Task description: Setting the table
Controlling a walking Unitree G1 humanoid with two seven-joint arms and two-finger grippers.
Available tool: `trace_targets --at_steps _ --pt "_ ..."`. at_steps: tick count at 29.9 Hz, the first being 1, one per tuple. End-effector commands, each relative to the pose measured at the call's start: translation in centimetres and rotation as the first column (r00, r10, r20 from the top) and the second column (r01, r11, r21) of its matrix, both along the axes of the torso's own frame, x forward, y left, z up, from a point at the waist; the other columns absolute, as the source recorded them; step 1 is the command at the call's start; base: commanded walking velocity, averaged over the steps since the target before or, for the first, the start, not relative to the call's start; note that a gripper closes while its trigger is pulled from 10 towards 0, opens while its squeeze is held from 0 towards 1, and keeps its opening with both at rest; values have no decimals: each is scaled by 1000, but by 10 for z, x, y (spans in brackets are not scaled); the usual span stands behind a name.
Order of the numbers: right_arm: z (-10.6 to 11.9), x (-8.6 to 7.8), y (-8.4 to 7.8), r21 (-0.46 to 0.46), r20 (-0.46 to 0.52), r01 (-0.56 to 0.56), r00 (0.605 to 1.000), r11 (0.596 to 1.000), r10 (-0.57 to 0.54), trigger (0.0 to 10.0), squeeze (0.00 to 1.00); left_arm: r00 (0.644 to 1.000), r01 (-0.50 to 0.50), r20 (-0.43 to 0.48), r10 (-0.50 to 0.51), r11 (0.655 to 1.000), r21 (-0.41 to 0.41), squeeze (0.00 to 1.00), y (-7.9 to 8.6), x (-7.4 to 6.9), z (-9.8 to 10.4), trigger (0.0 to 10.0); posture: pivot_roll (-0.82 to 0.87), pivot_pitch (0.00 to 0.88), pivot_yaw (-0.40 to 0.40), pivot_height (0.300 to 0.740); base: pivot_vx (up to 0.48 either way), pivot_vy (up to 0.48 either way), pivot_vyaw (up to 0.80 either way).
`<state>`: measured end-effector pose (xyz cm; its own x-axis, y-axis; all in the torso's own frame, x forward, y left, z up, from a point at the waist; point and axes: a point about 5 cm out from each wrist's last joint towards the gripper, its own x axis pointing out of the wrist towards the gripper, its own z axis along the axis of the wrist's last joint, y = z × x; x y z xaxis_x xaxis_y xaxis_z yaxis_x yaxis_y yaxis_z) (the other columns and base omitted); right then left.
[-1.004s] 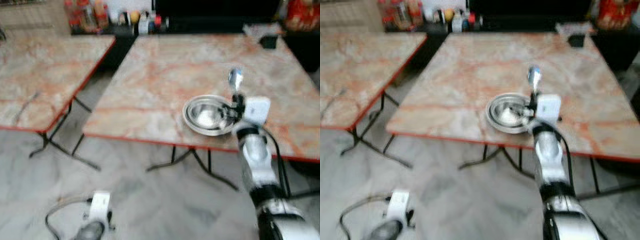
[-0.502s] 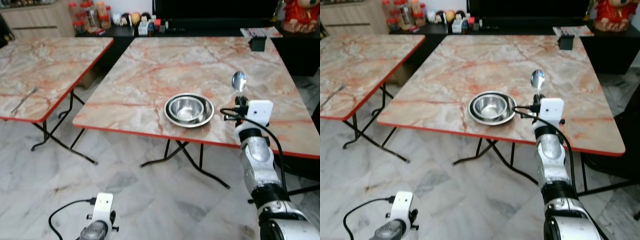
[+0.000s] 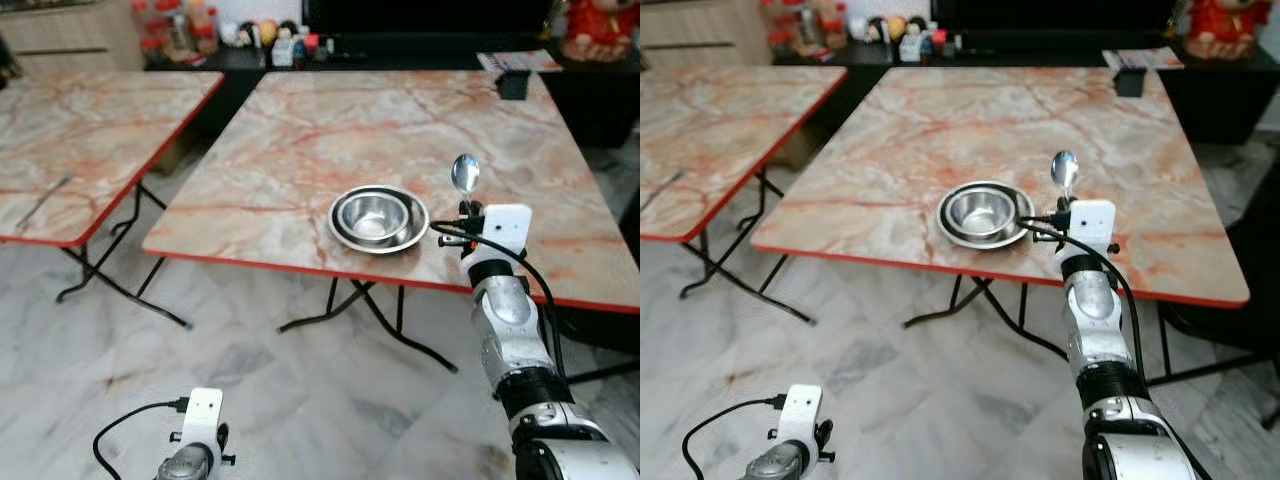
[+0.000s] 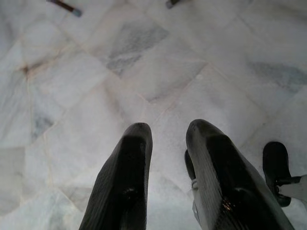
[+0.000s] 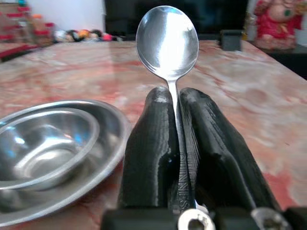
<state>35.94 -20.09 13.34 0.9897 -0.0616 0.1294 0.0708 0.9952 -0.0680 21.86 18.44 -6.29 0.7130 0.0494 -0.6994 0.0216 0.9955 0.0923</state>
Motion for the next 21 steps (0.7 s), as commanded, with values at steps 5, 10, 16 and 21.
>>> trace_targets --at_steps 5,10,16,21 --pt "0 2 5 -1 -5 -17 1000 1000 17 10000 0 1000 -15 11 15 1000 13 0 5 0 1 10000 -80 49 67 740 0 0 -117" --pt "-1 2 4 1 -18 -11 1000 1000 11 10000 0 1000 -15 13 15 1000 12 0 5 1 1 10000 -78 48 64 740 0 0 0" --pt "-2 3 5 -11 -35 -17 999 1000 17 10000 0 1000 -24 12 24 1000 8 0 5 0 1 10000 -72 49 59 740 0 0 -585" --pt "-2 3 5 -9 -39 -20 999 1000 20 10000 0 1000 -26 13 26 1000 8 0 4 0 1 10000 -71 49 58 740 0 0 -788"
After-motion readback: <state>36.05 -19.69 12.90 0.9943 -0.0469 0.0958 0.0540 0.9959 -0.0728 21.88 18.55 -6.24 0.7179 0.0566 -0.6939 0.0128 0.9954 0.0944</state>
